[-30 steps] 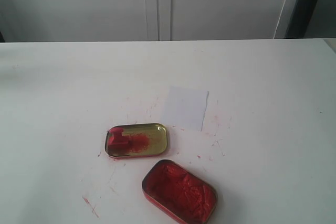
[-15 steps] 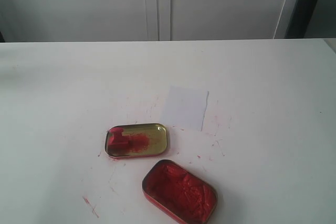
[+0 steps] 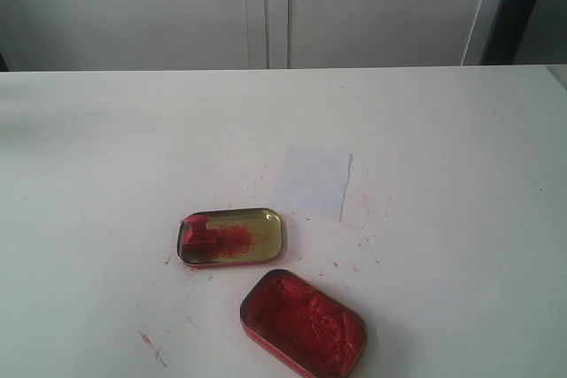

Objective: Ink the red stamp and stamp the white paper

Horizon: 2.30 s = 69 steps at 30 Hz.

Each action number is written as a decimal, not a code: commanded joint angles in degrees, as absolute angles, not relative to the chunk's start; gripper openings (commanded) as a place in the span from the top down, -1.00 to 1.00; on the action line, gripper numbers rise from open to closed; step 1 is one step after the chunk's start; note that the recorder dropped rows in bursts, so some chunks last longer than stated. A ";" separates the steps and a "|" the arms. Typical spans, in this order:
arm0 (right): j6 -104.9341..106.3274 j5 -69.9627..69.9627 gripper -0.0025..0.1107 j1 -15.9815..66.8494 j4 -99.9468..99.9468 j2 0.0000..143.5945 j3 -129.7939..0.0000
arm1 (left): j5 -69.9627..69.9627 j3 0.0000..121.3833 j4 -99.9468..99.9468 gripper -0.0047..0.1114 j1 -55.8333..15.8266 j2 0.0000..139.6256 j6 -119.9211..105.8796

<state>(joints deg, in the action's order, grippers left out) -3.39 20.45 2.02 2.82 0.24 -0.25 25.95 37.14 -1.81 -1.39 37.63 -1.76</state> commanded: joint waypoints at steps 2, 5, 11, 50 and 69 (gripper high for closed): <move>-3.40 19.98 0.96 2.24 3.05 0.00 0.00 | 33.89 43.33 -2.10 0.92 -1.37 45.18 -4.31; -3.40 19.98 0.96 2.24 3.05 0.00 0.00 | 37.89 46.23 -2.10 0.92 -1.37 49.11 -5.18; -3.40 19.98 0.96 2.24 3.05 0.00 0.00 | 41.13 49.85 -2.45 0.92 -1.37 56.14 -6.76; -3.40 19.98 0.96 2.24 3.05 0.00 0.00 | 51.39 85.35 -12.33 0.92 -23.87 103.71 -28.23; -3.40 19.98 0.96 2.24 3.05 0.00 0.00 | 56.58 88.24 -6.88 0.92 -32.70 108.61 -54.90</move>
